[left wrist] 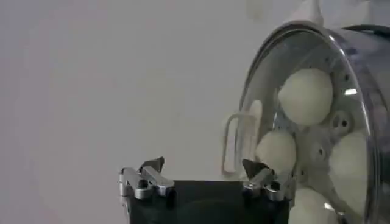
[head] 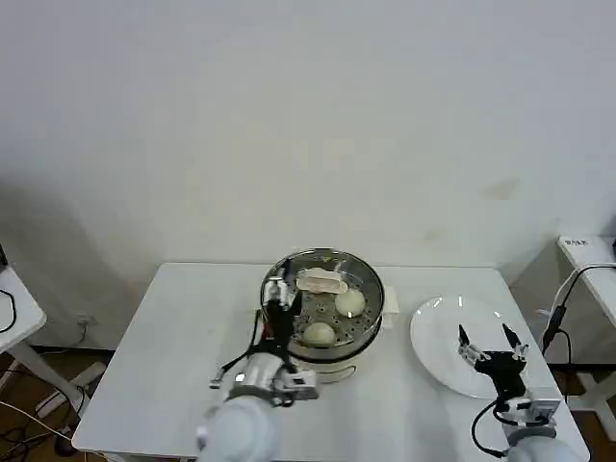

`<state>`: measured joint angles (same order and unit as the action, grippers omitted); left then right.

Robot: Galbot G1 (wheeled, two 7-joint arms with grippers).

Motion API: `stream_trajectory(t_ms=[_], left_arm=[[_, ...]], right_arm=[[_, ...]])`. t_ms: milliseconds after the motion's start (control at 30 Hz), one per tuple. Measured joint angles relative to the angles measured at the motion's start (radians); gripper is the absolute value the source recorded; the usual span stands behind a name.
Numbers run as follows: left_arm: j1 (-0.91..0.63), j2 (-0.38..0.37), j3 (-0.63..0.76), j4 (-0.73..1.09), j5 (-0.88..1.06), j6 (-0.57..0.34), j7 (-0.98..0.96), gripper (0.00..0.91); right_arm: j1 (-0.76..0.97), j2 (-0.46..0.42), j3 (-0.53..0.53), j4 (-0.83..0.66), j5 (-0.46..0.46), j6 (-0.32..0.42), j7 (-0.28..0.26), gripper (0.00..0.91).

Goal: Take steamed baozi put them in steamer then cover it.

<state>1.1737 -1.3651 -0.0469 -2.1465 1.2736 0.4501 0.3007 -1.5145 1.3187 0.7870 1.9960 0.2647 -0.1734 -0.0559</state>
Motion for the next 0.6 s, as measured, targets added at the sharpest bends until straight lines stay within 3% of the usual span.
stream_trajectory(t_ms=[267, 600], left_arm=[[0.113, 0.005, -0.244, -0.094, -0.376, -0.05, -0.033, 0.907], [0.251, -0.001, -0.5, -0.079, -0.788, -0.087, -0.087, 0.907]], right_arm=[[-0.026, -0.004, -0.019, 0.019, 0.008, 0.021, 0.004, 0.907], [-0.09, 0.0, -0.039, 0.042, 0.003, 0.051, -0.005, 0.907]])
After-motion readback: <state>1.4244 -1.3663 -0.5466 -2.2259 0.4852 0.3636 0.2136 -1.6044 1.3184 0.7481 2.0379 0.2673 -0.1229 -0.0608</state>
